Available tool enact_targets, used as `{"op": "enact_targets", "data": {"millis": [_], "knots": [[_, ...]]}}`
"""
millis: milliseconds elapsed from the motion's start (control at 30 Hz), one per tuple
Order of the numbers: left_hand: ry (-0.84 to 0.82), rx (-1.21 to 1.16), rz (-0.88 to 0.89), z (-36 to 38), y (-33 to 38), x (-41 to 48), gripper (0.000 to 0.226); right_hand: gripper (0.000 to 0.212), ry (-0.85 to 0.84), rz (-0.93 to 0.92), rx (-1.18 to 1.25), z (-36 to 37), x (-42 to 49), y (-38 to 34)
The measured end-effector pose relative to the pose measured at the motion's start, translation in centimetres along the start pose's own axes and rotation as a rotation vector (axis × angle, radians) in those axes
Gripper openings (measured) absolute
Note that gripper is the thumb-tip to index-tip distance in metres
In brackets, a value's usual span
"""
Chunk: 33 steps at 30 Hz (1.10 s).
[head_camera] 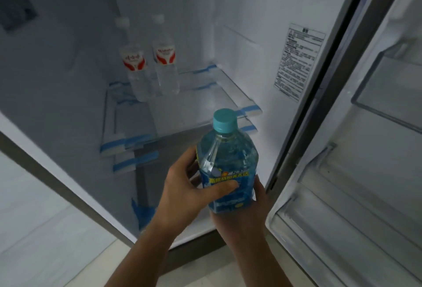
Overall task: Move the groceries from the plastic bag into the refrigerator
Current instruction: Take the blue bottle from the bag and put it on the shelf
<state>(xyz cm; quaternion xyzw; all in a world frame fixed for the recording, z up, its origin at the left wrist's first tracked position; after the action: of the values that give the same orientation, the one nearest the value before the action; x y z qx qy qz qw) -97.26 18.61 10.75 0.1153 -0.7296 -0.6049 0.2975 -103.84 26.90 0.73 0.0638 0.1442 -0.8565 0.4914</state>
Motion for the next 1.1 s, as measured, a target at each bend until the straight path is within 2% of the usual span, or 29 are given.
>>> {"op": "enact_targets", "data": {"millis": [167,300,467,667,800,900,967,1100], "knots": [[0.064,-0.007,0.035,-1.0,1.9,2.5,0.069,0.058,-0.122,0.02,-0.037,3.9,2.2,-1.0],[0.116,-0.036,0.095,-2.0,3.7,4.8,0.056,0.049,-0.175,-0.019,-0.159,6.8,4.6,-2.1],[0.162,-0.009,0.176,-3.6,4.8,8.5,0.051,0.051,-0.096,-0.069,-0.376,9.0,8.3,-3.9],[0.175,0.02,0.19,-5.1,3.6,13.3,0.065,0.038,0.156,-0.292,-0.98,10.4,11.3,-7.9],[0.207,0.038,0.167,-5.9,1.5,16.2,0.074,0.031,0.145,-0.616,-1.575,10.7,11.7,-10.6],[0.214,0.068,0.14,-6.0,-0.3,17.8,0.071,0.038,0.187,-0.711,-1.977,9.2,12.9,-11.5],[0.225,0.073,0.119,-6.0,-1.5,18.6,0.066,0.045,0.183,-0.814,-2.148,8.6,13.3,-11.5],[0.219,0.059,0.122,-5.6,-3.0,19.9,0.059,0.058,0.177,-0.976,-2.293,7.7,13.5,-11.0]]}}
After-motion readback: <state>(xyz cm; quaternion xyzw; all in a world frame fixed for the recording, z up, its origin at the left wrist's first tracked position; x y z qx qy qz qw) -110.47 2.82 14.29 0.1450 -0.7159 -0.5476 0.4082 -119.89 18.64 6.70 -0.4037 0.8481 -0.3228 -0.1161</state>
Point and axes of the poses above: each hand's wrist, its own x-axis towards the middle knuckle, its own z-axis out of the palm, y = z × x, the point moved 6 cm from there along x, towards the middle knuckle, and after that the axes turned 8 degrees about z, right-handed, at the moved point
